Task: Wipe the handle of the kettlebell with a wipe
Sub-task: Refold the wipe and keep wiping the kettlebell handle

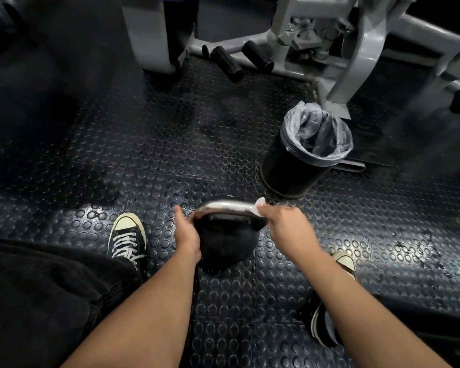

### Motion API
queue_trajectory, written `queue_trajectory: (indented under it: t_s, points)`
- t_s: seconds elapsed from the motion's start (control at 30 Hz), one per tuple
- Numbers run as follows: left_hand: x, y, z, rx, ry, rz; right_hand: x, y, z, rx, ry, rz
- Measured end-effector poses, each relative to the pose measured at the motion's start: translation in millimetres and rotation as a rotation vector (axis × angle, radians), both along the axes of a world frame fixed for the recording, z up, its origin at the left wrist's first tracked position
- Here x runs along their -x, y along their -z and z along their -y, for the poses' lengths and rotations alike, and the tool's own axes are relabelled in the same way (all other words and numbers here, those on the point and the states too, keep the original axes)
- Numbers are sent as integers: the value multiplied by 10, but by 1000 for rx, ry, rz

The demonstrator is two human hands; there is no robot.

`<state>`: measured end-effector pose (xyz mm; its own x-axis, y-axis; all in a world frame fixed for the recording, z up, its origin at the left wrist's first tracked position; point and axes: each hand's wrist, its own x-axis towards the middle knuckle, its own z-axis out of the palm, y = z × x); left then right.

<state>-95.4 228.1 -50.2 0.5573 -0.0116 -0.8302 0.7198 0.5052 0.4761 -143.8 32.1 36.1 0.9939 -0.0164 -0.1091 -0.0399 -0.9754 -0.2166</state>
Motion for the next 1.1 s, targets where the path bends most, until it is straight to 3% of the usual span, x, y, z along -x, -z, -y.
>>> queue_trajectory:
  t_s: [0.17, 0.3, 0.47, 0.6, 0.8, 0.93, 1.1]
  points:
    - [15, -30, -3, -3, -45, -9, 87, 167, -23, -104, 51, 175]
    - [11, -41, -8, -28, -29, -19, 190, 292, -100, -62, -43, 267]
    - [9, -46, -13, -37, -33, -4, 200, 295, -70, -58, 20, 352]
    - [13, -59, -21, -28, -29, -1, 205, 331, -188, -67, -50, 366]
    - [0, 16, -18, -16, -21, 12, 194, 361, -56, -156, 68, 354]
    - [-2, 30, -16, -11, -16, 27, 162, 361, -101, -158, -63, 377]
    - [-17, 54, -11, 18, -7, 30, 149, 349, -19, -175, 29, 391]
